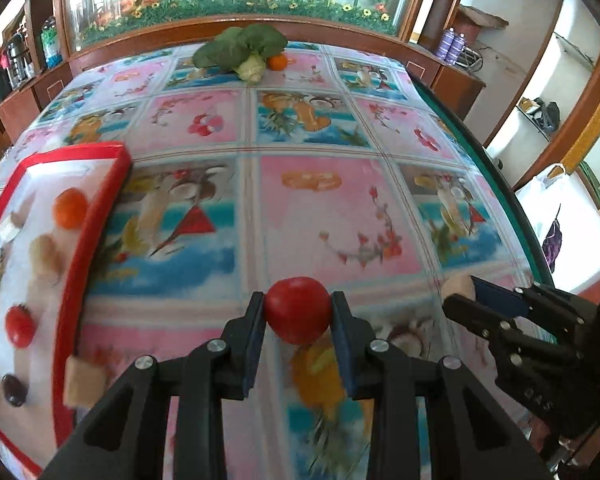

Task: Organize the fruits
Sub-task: 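Carry the tomato and bun over the tray with both grippers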

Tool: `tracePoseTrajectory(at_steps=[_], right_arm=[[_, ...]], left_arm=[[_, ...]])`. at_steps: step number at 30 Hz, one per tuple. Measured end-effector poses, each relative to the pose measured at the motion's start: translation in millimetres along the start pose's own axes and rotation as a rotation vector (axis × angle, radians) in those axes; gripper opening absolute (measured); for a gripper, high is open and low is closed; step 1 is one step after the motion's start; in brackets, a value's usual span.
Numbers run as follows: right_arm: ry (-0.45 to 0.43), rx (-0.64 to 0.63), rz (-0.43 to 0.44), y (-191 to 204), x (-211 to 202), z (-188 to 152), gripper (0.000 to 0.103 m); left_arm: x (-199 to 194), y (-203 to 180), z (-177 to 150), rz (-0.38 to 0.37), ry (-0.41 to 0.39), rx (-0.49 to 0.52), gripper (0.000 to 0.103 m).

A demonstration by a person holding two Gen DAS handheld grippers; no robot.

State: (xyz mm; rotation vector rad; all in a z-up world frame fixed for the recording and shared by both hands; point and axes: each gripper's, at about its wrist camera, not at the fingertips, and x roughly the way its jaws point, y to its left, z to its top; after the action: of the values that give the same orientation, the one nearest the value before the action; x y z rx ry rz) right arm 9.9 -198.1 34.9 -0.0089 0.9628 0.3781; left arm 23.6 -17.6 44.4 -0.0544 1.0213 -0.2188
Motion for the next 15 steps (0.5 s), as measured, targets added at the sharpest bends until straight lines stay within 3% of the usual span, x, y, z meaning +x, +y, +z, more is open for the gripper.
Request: tracePoseTrajectory(at_steps=[7,15], right_arm=[[-0.001,0.050,-0.010,25.5,-1.3,-7.9,0.025],[-0.020,0.020,-0.009,60.6,-0.8,7.6,0.025]], left_arm=[[-23.1,22.7,-11.5,-0.023,-0.036,-0.009,0.035],[-36.4,57.6,-17.4,-0.012,-0.054,-0.046,0.035]])
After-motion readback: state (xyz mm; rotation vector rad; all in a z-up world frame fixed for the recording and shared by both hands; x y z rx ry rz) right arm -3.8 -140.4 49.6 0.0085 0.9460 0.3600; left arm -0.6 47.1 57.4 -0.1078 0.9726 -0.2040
